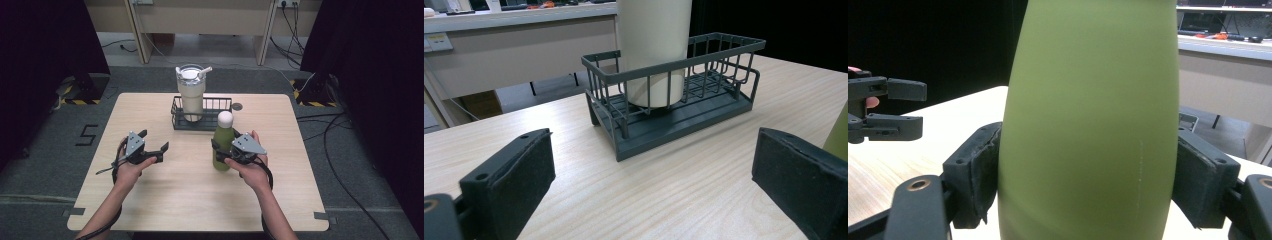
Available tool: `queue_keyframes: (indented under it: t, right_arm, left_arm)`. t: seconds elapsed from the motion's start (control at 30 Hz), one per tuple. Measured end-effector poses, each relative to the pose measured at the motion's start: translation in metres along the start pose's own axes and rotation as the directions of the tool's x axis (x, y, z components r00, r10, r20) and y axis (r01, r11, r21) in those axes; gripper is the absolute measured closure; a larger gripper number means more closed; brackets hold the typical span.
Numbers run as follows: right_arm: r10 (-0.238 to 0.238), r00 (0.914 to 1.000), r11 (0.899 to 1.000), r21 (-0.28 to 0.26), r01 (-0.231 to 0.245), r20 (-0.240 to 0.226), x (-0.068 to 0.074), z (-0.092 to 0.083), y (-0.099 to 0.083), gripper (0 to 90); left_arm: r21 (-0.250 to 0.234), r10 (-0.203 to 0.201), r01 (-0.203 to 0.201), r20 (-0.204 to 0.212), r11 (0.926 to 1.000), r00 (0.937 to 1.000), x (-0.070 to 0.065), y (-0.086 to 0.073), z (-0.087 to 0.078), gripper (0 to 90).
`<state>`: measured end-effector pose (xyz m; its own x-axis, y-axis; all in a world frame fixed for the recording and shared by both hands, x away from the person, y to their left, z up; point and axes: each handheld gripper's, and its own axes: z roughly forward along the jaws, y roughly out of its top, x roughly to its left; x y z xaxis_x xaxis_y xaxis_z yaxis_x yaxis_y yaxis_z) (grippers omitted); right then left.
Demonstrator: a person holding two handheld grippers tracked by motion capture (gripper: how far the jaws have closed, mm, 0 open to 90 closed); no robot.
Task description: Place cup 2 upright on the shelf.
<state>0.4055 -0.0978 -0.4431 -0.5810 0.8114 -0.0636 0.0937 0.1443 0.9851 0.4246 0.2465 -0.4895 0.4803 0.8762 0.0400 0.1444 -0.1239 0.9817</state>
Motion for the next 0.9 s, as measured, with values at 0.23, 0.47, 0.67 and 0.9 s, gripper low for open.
queue_keyframes:
  t: [0.23, 0.47, 0.67, 0.9]
  right_arm:
    - [0.004, 1.0000, 1.000, 0.002, -0.004, 0.004, 0.000, 0.000, 0.001, 23.7]
    - [0.010, 0.9999, 1.000, 0.000, -0.010, 0.013, -0.002, -0.001, 0.004, 23.8]
    - [0.010, 0.9996, 1.000, -0.012, -0.009, 0.026, -0.005, -0.003, 0.012, 23.9]
    - [0.008, 0.9994, 1.000, -0.010, -0.008, 0.034, -0.009, -0.002, 0.017, 23.9]
  left_arm:
    - [0.000, -0.007, 0.007, -0.001, 1.0000, 1.0000, 0.002, -0.001, -0.001, 2.7]
    - [-0.002, -0.010, 0.010, -0.005, 0.9999, 0.9999, 0.003, -0.001, -0.002, 2.8]
    - [0.000, -0.014, 0.014, -0.006, 0.9999, 0.9999, 0.003, -0.002, -0.002, 2.7]
    - [0.001, -0.013, 0.013, -0.007, 0.9999, 0.9999, 0.004, -0.002, -0.002, 2.7]
